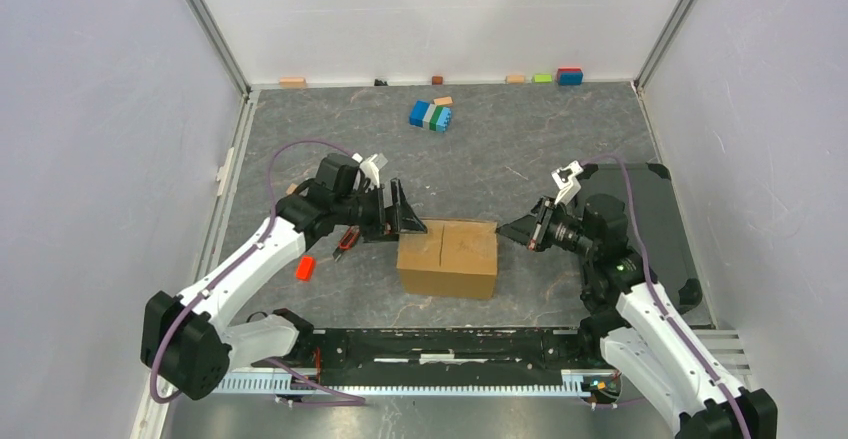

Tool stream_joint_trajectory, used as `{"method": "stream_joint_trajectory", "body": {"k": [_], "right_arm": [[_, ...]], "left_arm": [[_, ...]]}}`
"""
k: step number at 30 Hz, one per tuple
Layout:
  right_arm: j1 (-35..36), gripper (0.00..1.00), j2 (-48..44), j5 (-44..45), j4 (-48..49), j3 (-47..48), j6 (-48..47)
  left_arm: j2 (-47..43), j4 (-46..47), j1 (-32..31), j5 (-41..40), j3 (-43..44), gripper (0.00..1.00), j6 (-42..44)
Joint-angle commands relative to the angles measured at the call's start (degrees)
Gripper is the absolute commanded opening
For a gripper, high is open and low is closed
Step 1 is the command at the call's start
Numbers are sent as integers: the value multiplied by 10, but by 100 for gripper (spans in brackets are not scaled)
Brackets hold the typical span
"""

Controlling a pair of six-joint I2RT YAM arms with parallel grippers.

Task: Unpack the express box
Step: Open the express box at the center of the board.

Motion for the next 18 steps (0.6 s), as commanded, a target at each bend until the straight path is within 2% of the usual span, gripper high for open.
{"method": "stream_joint_trajectory", "body": {"k": [1,8,18], "right_arm": [[2,0,22,46,-84,42,-82],[2,0,45,45,-78,42,-94],[2,0,50,37,-72,49,-94]], "left_arm": [[-32,-33,8,29,25,90,19],[-36,-65,35,57,43,86,16],[-15,-28,38,90,51,78,-19]]}}
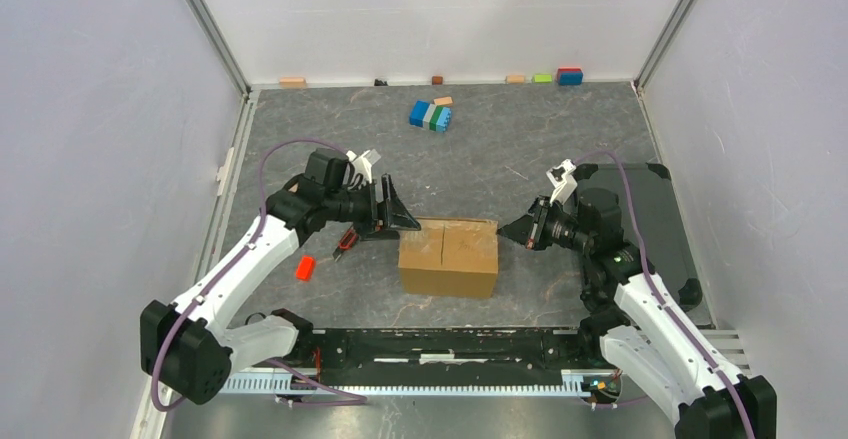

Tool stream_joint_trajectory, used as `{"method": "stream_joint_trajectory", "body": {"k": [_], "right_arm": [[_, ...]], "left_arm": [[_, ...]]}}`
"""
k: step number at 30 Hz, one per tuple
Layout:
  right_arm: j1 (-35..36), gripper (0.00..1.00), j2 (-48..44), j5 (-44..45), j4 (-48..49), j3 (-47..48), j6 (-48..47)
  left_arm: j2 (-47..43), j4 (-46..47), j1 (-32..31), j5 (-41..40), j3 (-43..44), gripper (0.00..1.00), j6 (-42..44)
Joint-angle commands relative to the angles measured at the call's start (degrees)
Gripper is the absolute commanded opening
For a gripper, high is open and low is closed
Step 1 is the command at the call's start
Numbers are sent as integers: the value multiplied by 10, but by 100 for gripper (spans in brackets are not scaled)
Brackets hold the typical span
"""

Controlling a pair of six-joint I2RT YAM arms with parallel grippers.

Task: Unpack the express box
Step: Open the express box at the center of the board.

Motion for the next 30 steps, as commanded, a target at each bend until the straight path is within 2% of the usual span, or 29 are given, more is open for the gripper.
{"method": "stream_joint_trajectory", "body": {"k": [1,6,21,30], "right_arm": [[2,0,1,8,1,20,-13],[2,0,0,4,6,24,-10],[2,0,-1,1,10,25,-10],[2,0,1,4,4,29,-15]], "left_arm": [[7,23,2,31,26,78,-17],[16,45,2,44,18,74,-30],[6,71,2,57,18,53,-61],[0,54,2,53,23,49,-47]]}}
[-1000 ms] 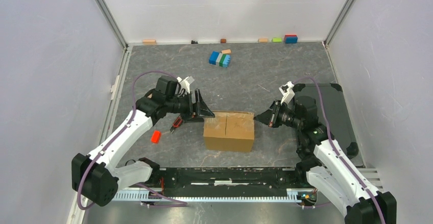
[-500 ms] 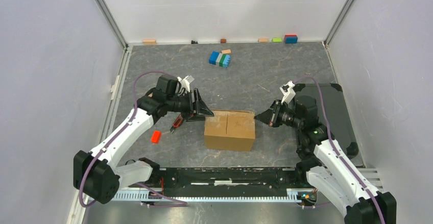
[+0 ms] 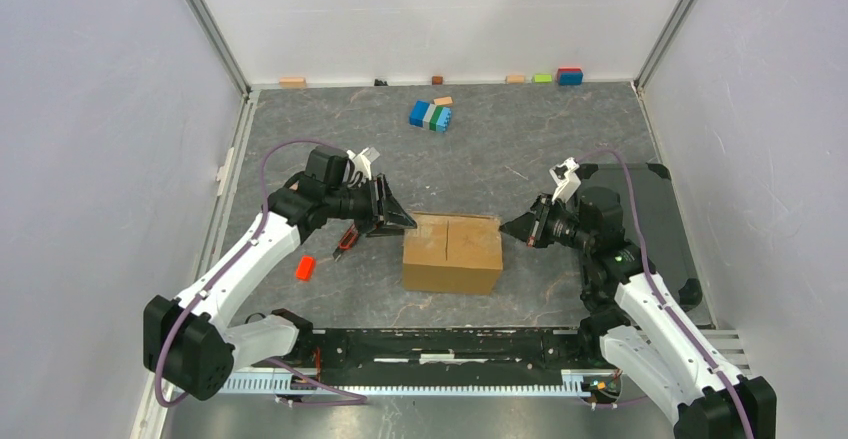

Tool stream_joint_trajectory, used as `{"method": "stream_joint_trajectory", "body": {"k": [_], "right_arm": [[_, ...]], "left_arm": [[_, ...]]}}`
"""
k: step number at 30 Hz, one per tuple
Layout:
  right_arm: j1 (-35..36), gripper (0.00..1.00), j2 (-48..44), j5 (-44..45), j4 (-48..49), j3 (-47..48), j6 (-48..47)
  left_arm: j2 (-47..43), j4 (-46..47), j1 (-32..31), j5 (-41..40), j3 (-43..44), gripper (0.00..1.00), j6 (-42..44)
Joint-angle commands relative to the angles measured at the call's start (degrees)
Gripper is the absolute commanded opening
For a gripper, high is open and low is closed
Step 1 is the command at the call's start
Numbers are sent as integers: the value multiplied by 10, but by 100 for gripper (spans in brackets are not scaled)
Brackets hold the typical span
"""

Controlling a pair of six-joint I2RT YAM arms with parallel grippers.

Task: Unpack the express box
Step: Open the express box at the center of the board.

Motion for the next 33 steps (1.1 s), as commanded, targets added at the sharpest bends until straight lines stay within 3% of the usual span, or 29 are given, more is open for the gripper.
{"method": "stream_joint_trajectory", "body": {"k": [1,11,28,33], "right_arm": [[5,0,1,-12,4,26,-10],[4,0,5,-13,3,33,-11],[5,0,5,-12,-2,49,-19],[4,0,9,-12,-11,71,-29]], "left_arm": [[-15,26,-2,34,25,48,-8],[-22,23,-2,39,26,43,-1],[-20,12,-2,55,31,21,22],[-20,11,-2,62,33,10,26]]}}
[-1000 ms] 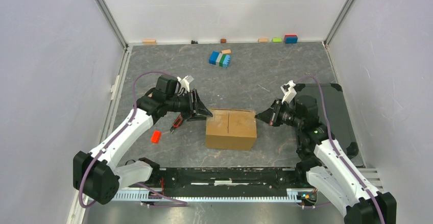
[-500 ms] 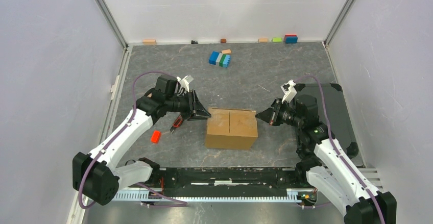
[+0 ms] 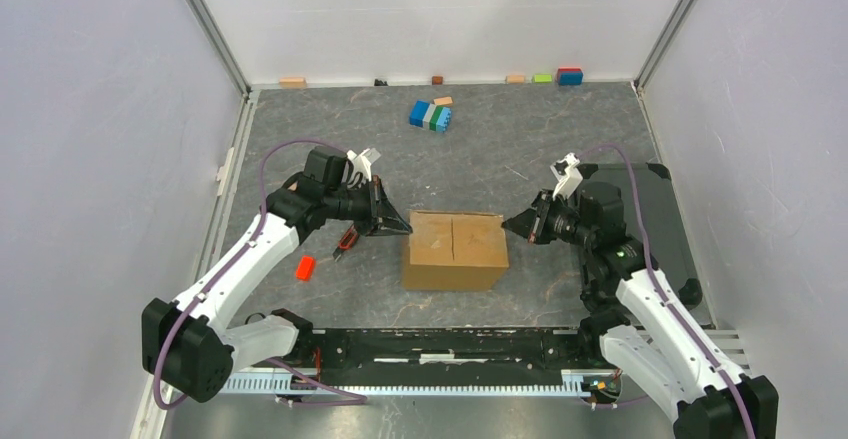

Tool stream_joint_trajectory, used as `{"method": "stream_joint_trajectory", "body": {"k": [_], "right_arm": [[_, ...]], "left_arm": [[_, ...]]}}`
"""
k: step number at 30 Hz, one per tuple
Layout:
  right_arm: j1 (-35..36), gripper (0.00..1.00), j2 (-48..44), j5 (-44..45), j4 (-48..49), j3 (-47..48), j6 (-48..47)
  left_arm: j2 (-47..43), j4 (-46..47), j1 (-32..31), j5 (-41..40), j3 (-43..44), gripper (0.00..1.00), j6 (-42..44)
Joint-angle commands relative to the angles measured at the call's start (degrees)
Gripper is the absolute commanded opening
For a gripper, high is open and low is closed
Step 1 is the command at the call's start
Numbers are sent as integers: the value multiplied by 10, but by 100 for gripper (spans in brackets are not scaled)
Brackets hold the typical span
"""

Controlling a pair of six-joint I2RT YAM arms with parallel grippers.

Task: Unpack the express box
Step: Open the express box at the center of the board.

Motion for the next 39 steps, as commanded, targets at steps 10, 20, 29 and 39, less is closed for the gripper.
{"method": "stream_joint_trajectory", "body": {"k": [10,20,29,39], "right_arm": [[5,0,7,-13,-6,73,-33],[6,0,17,4,-6,59,-45],[6,45,22,12,-20,58,-68],[5,65,27,23,-17,50,-78]], "left_arm": [[-17,-2,2,42,44,2,45],[-22,103,2,103,2,2,-13],[-10,177,4,106,-52,2,-64],[-10,170,16,105,-80,2,-59]]}}
